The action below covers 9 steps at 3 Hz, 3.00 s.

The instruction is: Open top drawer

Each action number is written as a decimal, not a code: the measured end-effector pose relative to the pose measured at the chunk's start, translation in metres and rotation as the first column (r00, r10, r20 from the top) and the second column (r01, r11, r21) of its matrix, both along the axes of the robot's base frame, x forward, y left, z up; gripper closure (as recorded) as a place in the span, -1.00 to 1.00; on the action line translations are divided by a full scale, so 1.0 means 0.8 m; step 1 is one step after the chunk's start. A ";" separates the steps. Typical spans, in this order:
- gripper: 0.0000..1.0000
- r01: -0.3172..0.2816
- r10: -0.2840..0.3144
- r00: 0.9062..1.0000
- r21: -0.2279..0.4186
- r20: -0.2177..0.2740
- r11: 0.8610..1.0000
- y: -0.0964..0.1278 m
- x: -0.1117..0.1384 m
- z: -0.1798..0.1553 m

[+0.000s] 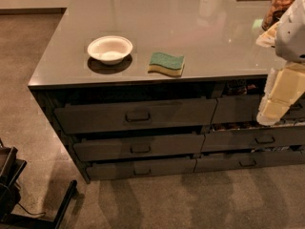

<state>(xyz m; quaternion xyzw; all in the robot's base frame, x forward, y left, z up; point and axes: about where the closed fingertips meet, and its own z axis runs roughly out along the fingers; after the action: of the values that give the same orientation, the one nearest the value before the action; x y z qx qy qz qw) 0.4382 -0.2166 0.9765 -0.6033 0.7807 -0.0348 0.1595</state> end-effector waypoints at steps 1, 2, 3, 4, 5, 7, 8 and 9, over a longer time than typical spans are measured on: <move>-1.00 0.000 0.000 1.000 0.000 0.000 1.000 0.000 0.000 0.000; -1.00 -0.022 0.022 1.000 -0.002 0.012 1.000 0.005 0.004 -0.011; -1.00 -0.054 0.054 0.998 0.026 0.028 0.998 0.023 0.009 -0.050; -1.00 -0.087 0.085 0.995 0.056 0.044 0.995 0.043 0.024 -0.113; -1.00 -0.119 0.114 0.992 0.073 0.059 0.990 0.060 0.043 -0.176; -1.00 -0.126 0.117 0.990 0.112 0.082 0.986 0.075 0.073 -0.240; -1.00 -0.144 0.131 0.986 0.132 0.105 0.981 0.080 0.078 -0.251; -1.00 -0.174 0.149 0.979 0.187 0.140 0.967 0.097 0.095 -0.273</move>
Offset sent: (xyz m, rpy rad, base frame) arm 0.0076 0.0083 -0.0255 -0.0045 -0.0068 0.0533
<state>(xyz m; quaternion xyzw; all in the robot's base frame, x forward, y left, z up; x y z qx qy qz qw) 0.5145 -0.1392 0.7584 -0.6426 0.7169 0.0186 0.2696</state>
